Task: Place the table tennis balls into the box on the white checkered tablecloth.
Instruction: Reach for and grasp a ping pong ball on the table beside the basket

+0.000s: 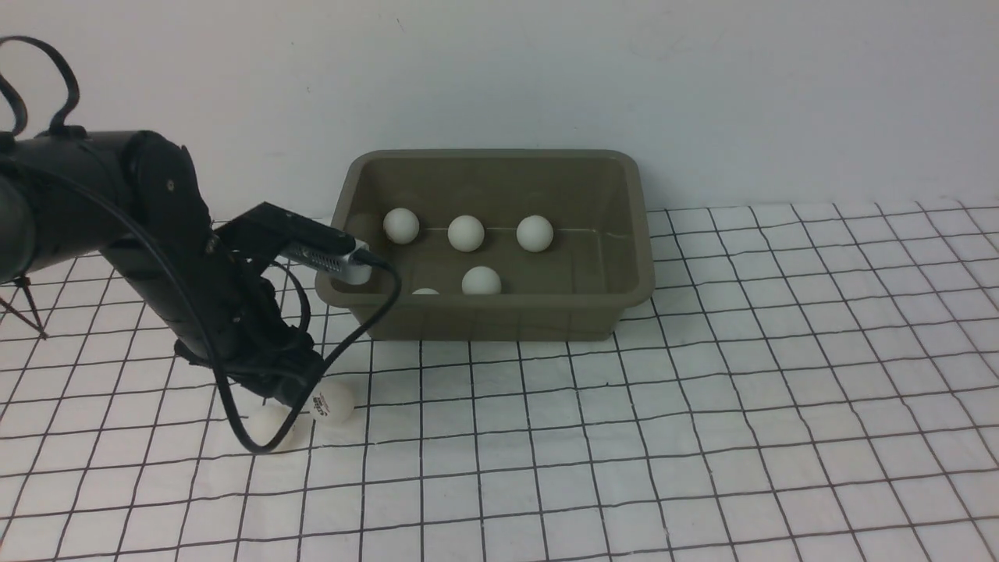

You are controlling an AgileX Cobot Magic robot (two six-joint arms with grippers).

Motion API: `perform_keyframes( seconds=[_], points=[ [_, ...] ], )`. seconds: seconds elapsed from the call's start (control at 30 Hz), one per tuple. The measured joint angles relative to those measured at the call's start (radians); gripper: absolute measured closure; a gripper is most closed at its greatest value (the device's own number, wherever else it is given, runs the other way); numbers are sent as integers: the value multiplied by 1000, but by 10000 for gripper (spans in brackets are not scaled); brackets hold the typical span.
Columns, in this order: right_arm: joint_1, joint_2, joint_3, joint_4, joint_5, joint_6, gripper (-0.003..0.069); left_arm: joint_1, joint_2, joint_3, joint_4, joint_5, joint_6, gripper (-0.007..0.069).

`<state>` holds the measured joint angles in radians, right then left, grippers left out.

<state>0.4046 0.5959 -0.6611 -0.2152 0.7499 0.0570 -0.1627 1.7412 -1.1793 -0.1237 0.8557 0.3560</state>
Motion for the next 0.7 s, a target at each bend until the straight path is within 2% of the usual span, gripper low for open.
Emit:
perform_keyframes(
  seconds=[0.33,0.7],
  points=[
    [0,0,0,14,0,0,675,0,98,0,29,-25,3,188],
    [0,0,0,14,-1,1,676,0,142,0,51,-27,-2,184]
  ],
)
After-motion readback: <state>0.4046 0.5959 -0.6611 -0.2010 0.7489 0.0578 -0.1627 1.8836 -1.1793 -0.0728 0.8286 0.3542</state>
